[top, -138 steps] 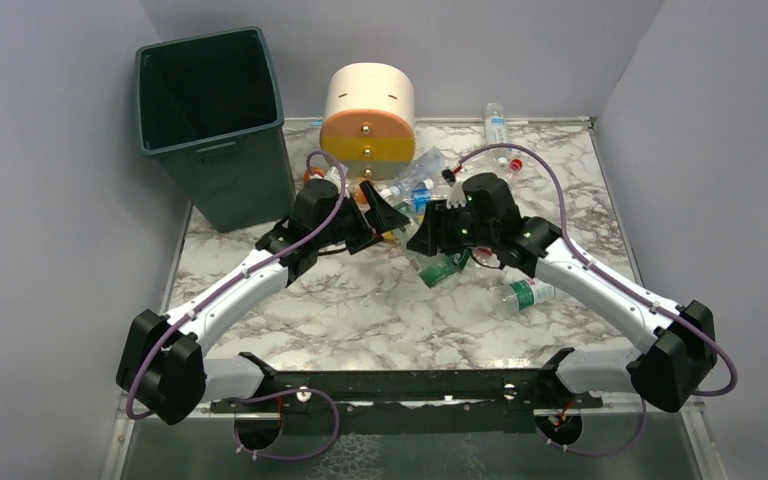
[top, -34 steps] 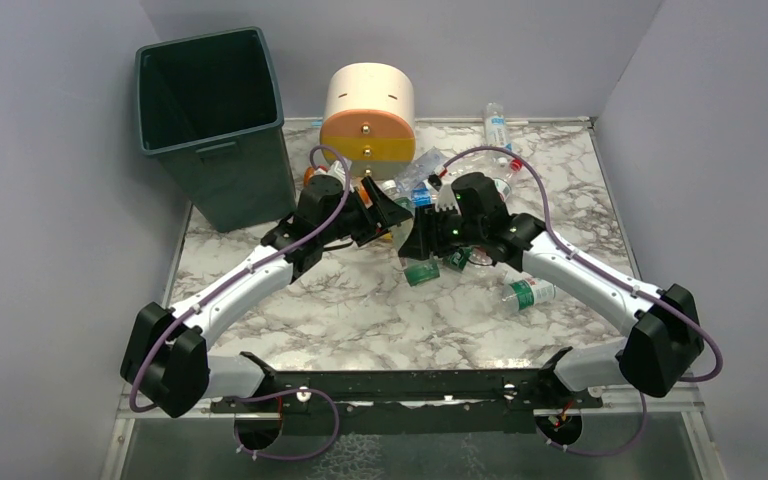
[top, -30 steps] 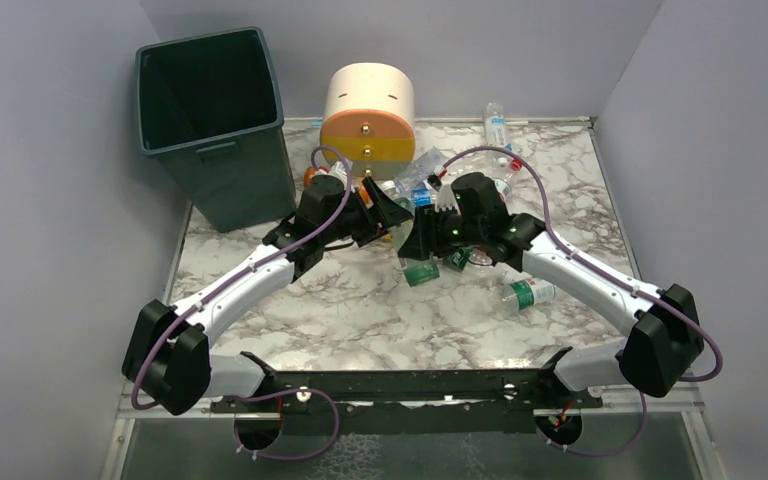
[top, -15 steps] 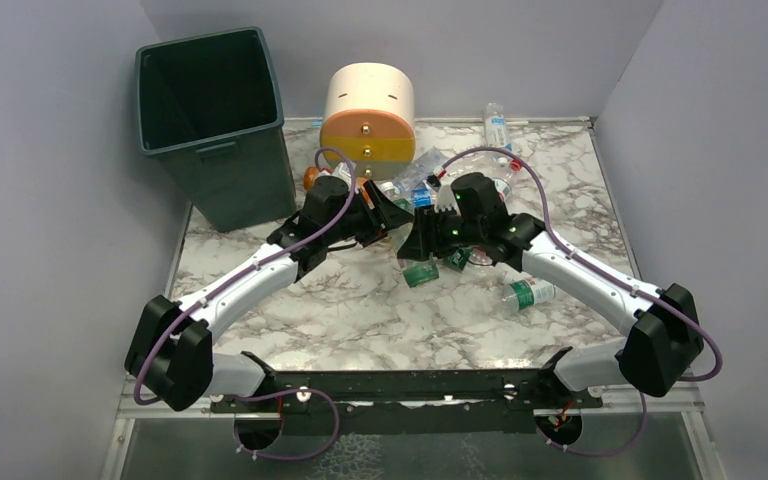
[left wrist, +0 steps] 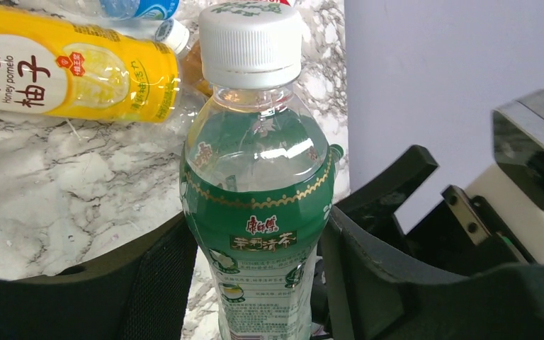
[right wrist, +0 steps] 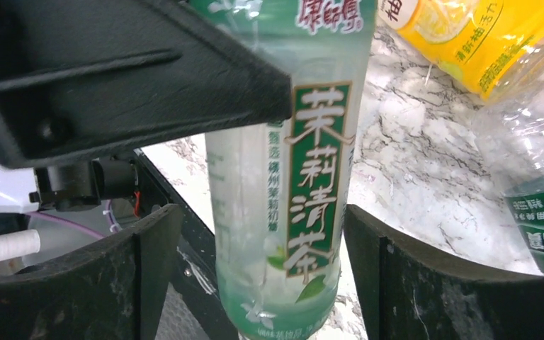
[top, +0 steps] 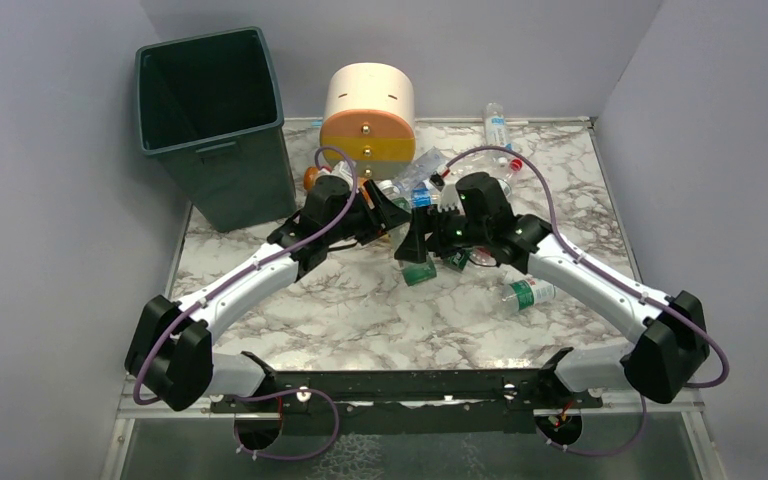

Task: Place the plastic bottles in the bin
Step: Pick up the plastic bottle at the center of the board.

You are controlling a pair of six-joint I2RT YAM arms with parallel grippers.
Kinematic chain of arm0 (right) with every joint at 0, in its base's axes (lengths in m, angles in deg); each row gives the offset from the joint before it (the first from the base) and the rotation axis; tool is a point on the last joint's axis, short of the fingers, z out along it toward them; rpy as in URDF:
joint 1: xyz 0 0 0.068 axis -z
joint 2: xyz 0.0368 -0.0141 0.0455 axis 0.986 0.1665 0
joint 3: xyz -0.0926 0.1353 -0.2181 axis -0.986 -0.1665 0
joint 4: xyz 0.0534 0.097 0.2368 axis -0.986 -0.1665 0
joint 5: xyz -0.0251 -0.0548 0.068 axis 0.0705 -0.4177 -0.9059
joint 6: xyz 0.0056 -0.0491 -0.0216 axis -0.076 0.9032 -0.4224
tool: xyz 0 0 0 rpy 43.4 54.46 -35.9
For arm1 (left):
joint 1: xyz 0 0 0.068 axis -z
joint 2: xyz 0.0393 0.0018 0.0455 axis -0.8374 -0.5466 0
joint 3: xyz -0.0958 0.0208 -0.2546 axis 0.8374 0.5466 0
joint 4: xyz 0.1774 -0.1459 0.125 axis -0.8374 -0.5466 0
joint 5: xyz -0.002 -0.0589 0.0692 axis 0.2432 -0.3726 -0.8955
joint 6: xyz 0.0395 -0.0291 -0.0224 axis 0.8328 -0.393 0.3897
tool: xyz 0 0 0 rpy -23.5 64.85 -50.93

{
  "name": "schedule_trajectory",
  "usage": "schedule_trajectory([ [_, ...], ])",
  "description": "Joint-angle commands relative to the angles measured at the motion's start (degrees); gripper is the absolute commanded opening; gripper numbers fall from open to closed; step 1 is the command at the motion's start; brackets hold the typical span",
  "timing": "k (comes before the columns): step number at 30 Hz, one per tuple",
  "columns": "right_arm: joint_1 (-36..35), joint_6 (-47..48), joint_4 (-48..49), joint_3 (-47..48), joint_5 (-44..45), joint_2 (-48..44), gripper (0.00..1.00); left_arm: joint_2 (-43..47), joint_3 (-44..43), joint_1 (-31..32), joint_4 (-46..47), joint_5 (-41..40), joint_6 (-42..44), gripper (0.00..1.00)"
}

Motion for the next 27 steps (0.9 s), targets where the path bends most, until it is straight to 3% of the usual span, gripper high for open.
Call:
schedule_trajectory([
  [1, -0.3, 0.6, -2.4, 3.2, 1.7, -4.5, 0.97, 0.3, -3.9, 0.0, -0.8, -2.4, 2.7, 0.50],
  [11, -0.3, 0.0, -7.5, 4.1, 7.9, -11.1, 1.00, -1.0, -12.5, -3.7, -7.1, -3.0, 8.6, 0.52],
  [27, -0.3, 0.0, -10.0, 3.8, 11.0, -13.5, 1.00, -5.5, -36.9, -19.6, -15.8, 2.5, 16.1, 0.54],
])
